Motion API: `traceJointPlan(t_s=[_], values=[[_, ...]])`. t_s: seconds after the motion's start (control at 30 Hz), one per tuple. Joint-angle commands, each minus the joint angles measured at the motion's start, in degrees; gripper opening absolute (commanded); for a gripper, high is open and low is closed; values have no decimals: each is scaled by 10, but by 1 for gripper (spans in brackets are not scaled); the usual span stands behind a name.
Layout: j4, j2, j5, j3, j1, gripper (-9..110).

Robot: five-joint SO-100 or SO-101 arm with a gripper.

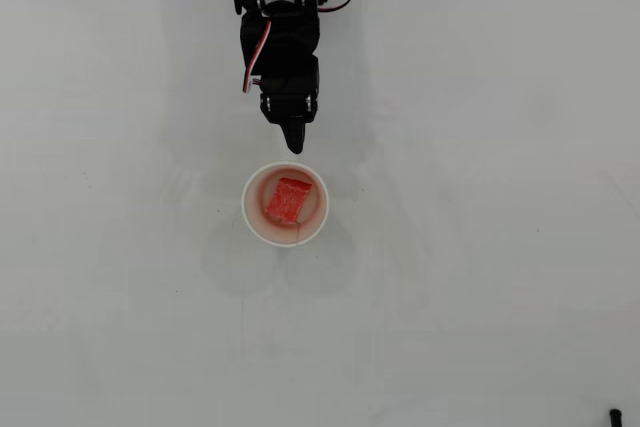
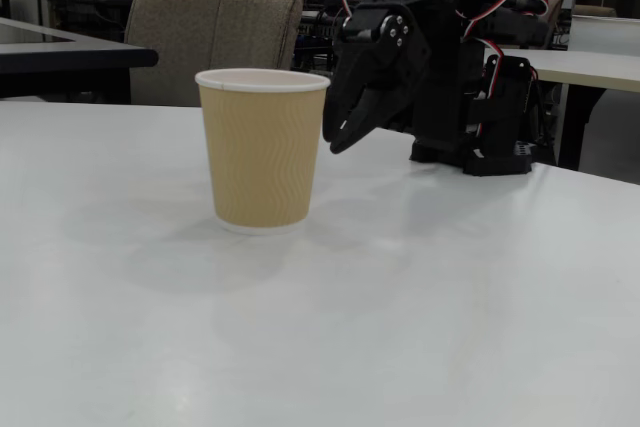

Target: Grasp a red cube and put it in the cup.

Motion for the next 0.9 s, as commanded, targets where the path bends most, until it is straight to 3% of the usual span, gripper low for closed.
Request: traceJointPlan(t_s=[0.0,0.87], values=[[-8,9,-3,41,-8,0],[-10,9,54,41,-37,0]])
